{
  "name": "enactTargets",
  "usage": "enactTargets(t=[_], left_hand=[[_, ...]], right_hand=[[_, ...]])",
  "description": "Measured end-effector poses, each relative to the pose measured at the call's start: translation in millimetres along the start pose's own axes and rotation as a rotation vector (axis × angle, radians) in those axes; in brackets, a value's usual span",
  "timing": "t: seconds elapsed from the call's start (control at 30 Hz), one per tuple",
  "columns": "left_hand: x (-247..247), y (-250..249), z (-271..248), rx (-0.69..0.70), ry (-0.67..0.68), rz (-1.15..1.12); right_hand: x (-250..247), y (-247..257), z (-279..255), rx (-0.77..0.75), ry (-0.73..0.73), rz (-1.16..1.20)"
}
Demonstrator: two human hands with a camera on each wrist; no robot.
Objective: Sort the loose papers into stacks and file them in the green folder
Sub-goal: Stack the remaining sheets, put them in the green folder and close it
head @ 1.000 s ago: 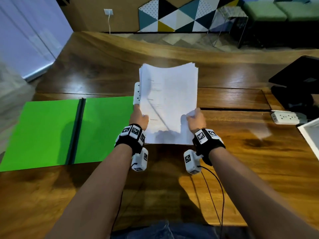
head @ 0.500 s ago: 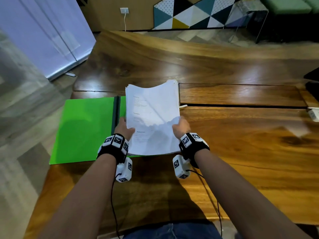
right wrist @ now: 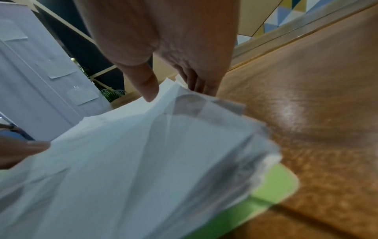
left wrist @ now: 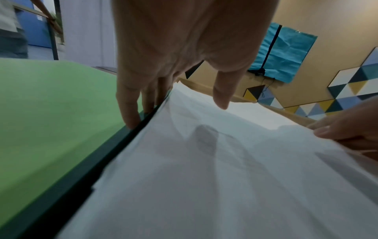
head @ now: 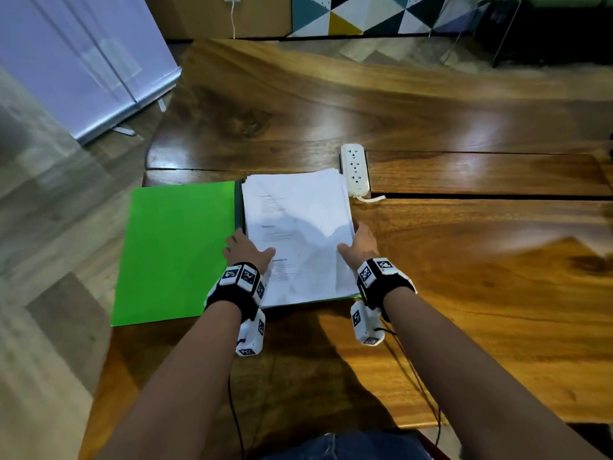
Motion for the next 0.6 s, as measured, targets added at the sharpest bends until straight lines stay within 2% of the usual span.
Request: enactTargets(t=[0.13, 0.6], left_hand=[[3.9, -9.4, 5.5, 0.024, 0.085, -0.069], [2.0, -8.1, 17.2, 0.007, 0.114, 0.085]], right_hand=[[1.1, 8.3, 1.0, -0.049, 0.037, -0.052], [-3.0, -0.8, 6.6, -0.034, 0.149, 0.139]])
Point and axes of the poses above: each hand's wrist, its own z-axis towards the middle knuckle, its own x-axis out of the palm, y = z × x, the point moved 1 cm from there along z, towards the middle knuckle, and after that the axes turned 2 degrees about -z, right-handed, at the moved point
